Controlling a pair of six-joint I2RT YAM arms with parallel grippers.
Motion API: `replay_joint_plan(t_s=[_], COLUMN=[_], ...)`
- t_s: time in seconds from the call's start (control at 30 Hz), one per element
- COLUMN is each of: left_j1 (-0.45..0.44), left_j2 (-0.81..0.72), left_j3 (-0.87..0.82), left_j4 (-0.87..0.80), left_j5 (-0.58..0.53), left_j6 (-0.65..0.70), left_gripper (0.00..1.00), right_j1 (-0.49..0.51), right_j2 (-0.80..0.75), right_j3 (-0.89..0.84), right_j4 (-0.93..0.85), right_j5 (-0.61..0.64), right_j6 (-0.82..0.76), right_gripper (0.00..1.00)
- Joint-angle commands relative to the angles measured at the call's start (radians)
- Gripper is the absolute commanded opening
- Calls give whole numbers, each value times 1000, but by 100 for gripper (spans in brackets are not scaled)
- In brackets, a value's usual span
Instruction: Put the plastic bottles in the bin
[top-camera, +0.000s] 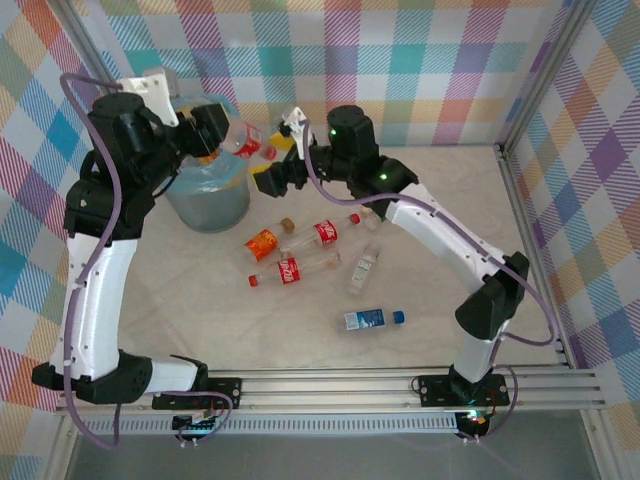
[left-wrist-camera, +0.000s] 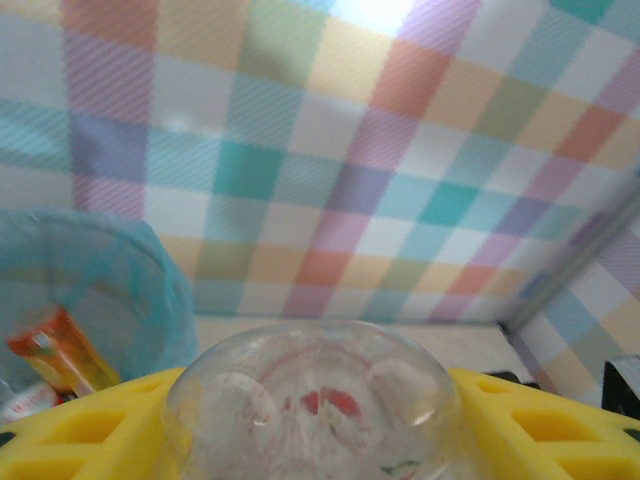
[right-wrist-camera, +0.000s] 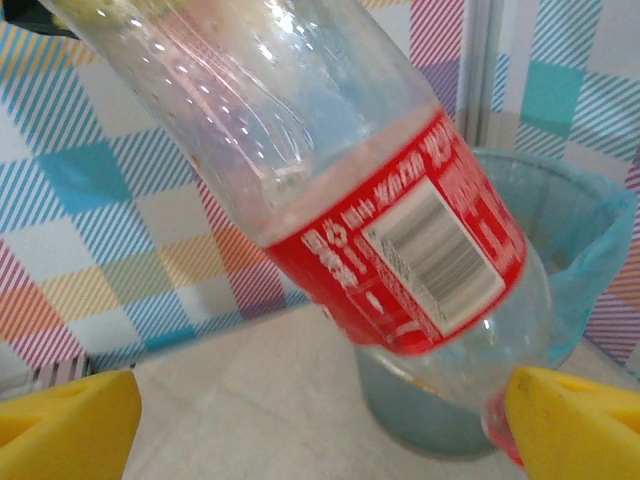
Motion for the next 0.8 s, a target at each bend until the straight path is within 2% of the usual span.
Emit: replay_joint_plan(t_s=[0.0, 0.13, 0.4, 0.77], left_j1=[36, 98, 231, 287], left_j2=[30, 76, 232, 390], left_j3=[85, 134, 257, 274], left_j4=[6, 28, -39, -177], left_j5=[-126, -180, -176, -103], left_j6=[63, 71, 68, 77], left_gripper=[2, 1, 1, 2], right_j1=[0, 0, 6, 28], right_j2=[81, 195, 411, 457], right_j3=[118, 266, 569, 541], right_j4=[-28, -51, -158, -158], right_j5=[30, 20, -50, -57], right_j6=[87, 146, 231, 249], right_gripper=[94, 94, 91, 89])
